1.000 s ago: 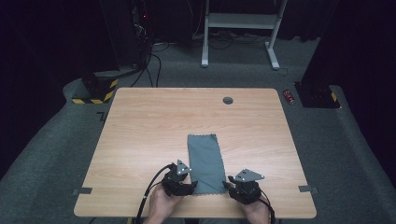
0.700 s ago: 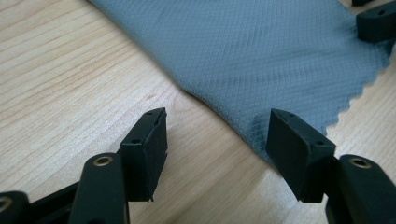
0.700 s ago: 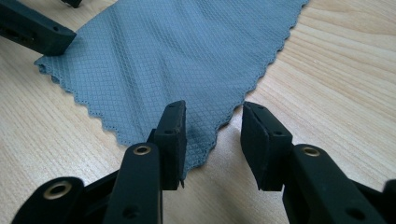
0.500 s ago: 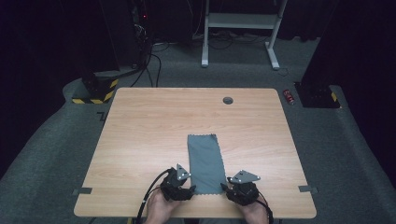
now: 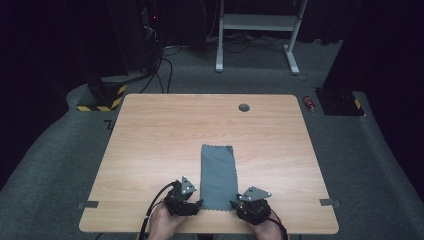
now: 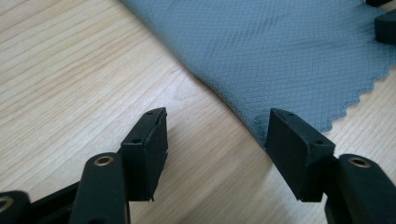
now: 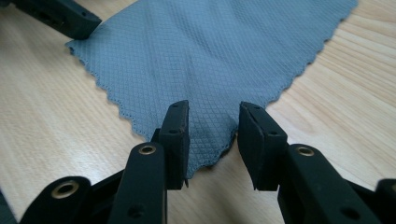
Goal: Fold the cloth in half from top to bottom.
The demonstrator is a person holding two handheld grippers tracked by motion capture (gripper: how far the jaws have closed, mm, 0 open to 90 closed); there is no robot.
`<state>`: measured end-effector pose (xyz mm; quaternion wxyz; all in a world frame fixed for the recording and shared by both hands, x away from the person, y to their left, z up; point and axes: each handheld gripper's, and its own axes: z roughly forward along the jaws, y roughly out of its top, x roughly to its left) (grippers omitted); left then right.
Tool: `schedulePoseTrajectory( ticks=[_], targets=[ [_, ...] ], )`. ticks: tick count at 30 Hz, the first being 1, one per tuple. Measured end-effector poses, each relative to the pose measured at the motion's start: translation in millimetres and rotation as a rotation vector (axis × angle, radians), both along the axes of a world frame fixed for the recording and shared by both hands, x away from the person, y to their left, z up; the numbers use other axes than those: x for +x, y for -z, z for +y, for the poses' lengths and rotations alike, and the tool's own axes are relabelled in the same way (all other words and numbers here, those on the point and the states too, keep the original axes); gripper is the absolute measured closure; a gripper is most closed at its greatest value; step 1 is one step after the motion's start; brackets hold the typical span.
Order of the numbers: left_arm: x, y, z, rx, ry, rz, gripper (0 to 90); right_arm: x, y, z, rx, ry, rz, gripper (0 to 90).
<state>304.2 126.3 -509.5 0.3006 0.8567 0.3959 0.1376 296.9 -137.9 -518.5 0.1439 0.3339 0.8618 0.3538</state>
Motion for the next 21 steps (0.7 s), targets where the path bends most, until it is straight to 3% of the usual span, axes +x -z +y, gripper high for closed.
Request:
schedulePoseTrajectory(
  ticks=[6,10,12,16,21],
  targets=[
    [-4.5,-0.1,8.8,0.015,-0.009,-0.012,40.7,-1.5,0.3,4.5,0.006,-0.017,0.003,63.3],
    [-5.6,1.6,11.6,-0.005,0.009,-0.016,39.6,-0.3,2.6,2.2,0.026,-0.023,-0.008,59.7],
    [-4.4,1.7,12.3,-0.023,0.005,-0.010,38.2,0.2,3.4,1.1,0.034,-0.027,-0.012,59.3],
    [4.6,0.8,17.1,-0.102,-0.012,0.038,36.9,4.7,2.3,-2.5,0.073,-0.004,0.025,54.8],
    [27.0,-2.5,21.2,-0.143,-0.037,0.045,36.7,24.7,-4.9,-11.3,0.108,0.049,0.019,52.9]
  ],
)
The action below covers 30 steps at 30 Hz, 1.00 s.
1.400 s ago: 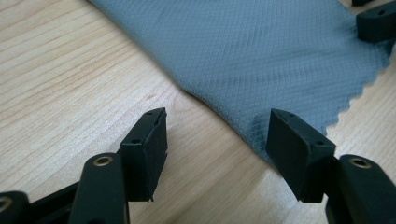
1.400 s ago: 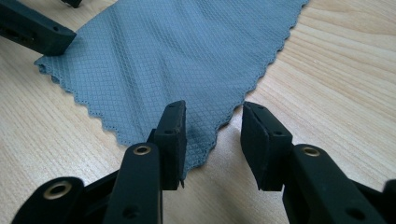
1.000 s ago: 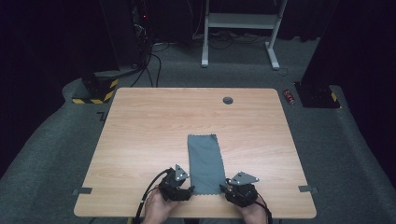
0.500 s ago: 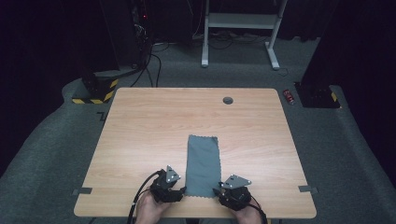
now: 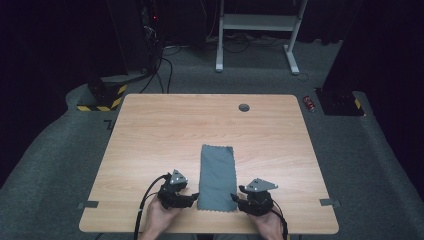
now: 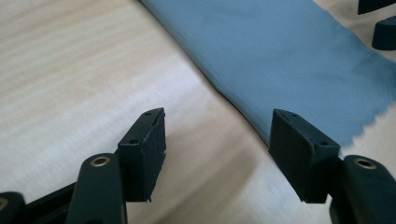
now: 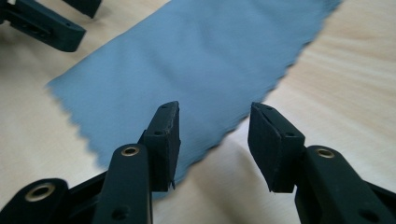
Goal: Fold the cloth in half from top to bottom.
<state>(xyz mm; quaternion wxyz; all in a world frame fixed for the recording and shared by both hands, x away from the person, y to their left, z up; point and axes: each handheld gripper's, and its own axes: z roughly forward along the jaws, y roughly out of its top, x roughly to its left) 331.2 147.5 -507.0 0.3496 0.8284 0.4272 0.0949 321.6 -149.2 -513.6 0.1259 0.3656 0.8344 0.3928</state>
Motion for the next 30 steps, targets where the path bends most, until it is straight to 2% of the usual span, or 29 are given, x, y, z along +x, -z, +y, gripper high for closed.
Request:
schedulePoseTrajectory(
  ticks=[3,9,11,14,18,19,22,24,27,30],
  targets=[
    [14.4,-2.2,-1.5,-0.014,-0.011,0.001,36.6,13.5,-3.0,-2.3,0.001,0.022,0.016,54.4],
    [42.5,-9.3,-3.6,-0.008,-0.028,-0.017,37.1,35.4,-9.3,3.5,-0.016,0.040,0.004,62.9],
    [49.9,-12.2,-3.9,0.001,-0.031,-0.027,37.5,41.6,-10.4,5.1,-0.008,0.052,-0.017,66.3],
    [62.7,-17.7,-4.3,0.014,-0.043,-0.051,38.2,53.3,-11.7,8.7,-0.003,0.057,-0.001,70.6],
    [77.4,-20.9,-5.6,0.007,-0.058,-0.057,39.2,69.7,-17.7,16.0,0.017,0.051,0.008,74.5],
    [82.4,-21.0,-6.1,0.001,-0.066,-0.043,39.7,72.0,-19.2,18.0,0.017,0.052,0.006,75.0],
    [92.5,-20.9,-6.9,0.008,-0.079,-0.044,39.5,84.5,-24.6,25.6,0.024,0.041,0.007,76.0],
    [99.0,-20.3,-7.6,-0.007,-0.094,-0.031,39.7,92.2,-25.8,29.1,0.031,0.038,0.015,76.4],
    [109.4,-19.3,-10.6,0.004,-0.109,-0.046,39.9,103.6,-23.3,33.7,0.036,0.050,0.031,76.8],
    [120.2,-17.3,-13.6,-0.017,-0.129,-0.024,40.1,114.7,-17.8,42.2,0.012,0.061,0.029,77.1]
  ],
)
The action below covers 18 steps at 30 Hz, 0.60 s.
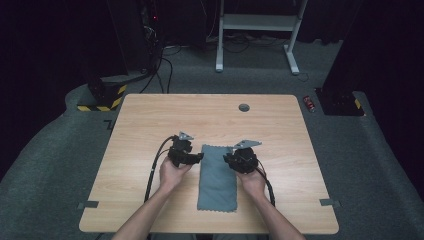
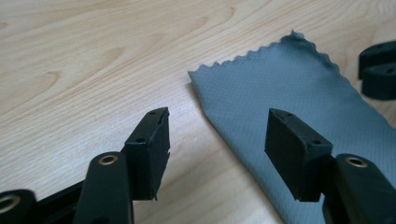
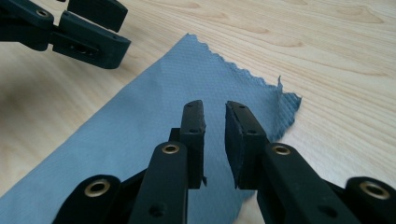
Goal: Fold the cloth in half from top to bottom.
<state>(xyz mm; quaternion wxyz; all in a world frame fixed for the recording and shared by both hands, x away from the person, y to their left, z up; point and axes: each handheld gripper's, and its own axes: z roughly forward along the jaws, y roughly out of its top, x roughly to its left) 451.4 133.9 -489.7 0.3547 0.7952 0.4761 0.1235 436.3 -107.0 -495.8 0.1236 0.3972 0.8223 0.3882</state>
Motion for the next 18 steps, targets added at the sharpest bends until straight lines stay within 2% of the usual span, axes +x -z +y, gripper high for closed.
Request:
schedulePoseTrajectory(
  ticks=[4,5,7,10,12,14,17,18],
  targets=[
    [8.8,4.1,-7.0,-0.019,-0.022,0.002,41.0,10.7,4.6,5.5,-0.021,0.026,0.001,76.8],
    [11.2,6.6,-7.6,-0.024,-0.033,0.014,41.3,12.3,5.3,5.6,-0.015,0.040,0.004,76.8],
    [14.9,11.2,-7.2,-0.010,-0.048,0.025,41.6,17.9,8.0,3.2,-0.010,0.070,0.015,76.7],
    [21.8,16.6,-4.4,-0.006,-0.081,0.036,42.3,25.0,13.4,-1.2,-0.044,0.116,0.031,76.5],
    [27.6,18.2,-5.0,0.035,-0.075,0.053,41.9,27.7,14.9,-3.7,-0.056,0.138,0.032,76.3],
    [30.4,17.7,-8.0,0.055,-0.067,0.045,41.8,30.9,15.6,-6.2,-0.073,0.158,0.031,75.8],
    [31.9,17.6,-9.8,0.035,-0.076,0.035,42.3,33.6,15.5,-7.5,-0.083,0.177,0.026,74.6],
    [32.9,18.2,-10.0,0.044,-0.076,0.038,42.4,34.7,15.7,-7.2,-0.087,0.181,0.029,73.7]
  ],
)
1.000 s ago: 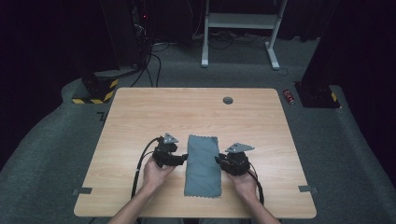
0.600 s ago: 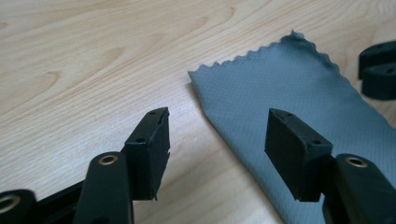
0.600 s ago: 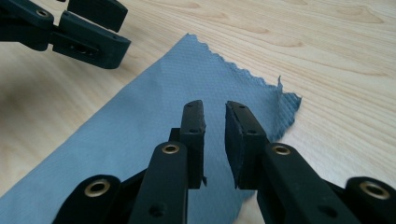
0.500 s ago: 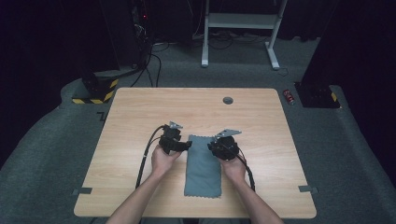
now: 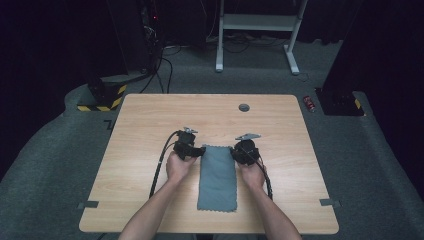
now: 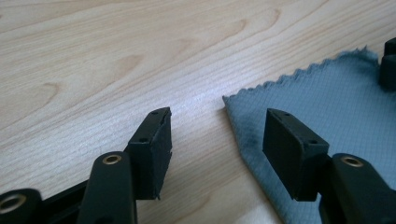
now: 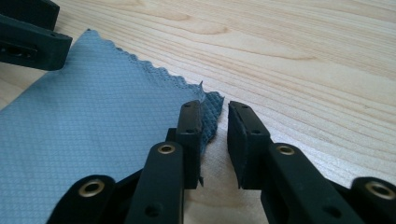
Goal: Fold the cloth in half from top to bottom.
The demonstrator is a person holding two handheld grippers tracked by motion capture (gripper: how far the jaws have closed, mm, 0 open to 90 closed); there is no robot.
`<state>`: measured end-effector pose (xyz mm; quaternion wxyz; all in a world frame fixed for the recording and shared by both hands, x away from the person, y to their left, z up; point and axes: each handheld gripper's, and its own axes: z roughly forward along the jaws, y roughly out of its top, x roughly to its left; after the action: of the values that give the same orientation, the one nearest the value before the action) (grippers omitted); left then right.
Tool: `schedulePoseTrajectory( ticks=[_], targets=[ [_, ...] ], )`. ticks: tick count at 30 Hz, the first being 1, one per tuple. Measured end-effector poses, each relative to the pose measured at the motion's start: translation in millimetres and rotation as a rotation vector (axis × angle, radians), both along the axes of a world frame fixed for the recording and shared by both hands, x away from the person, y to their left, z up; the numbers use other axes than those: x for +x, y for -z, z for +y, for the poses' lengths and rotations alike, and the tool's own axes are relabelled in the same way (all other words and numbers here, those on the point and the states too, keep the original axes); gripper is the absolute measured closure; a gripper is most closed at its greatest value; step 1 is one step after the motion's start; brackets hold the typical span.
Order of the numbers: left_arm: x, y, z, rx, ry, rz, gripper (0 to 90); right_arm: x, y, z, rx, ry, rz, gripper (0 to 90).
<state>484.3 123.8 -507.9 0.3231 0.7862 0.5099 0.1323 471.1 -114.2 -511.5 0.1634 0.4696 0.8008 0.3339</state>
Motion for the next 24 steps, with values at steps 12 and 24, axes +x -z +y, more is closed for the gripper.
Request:
schedulePoseTrajectory(
  ticks=[12,24],
  targets=[
    [5.3,-0.3,-17.3,0.084,0.020,-0.012,46.1,8.0,3.5,1.1,-0.019,0.016,-0.006,71.1],
    [5.3,-2.2,-23.7,0.098,0.068,-0.012,66.2,9.7,4.2,3.7,-0.026,-0.034,-0.018,79.4]
  ],
)
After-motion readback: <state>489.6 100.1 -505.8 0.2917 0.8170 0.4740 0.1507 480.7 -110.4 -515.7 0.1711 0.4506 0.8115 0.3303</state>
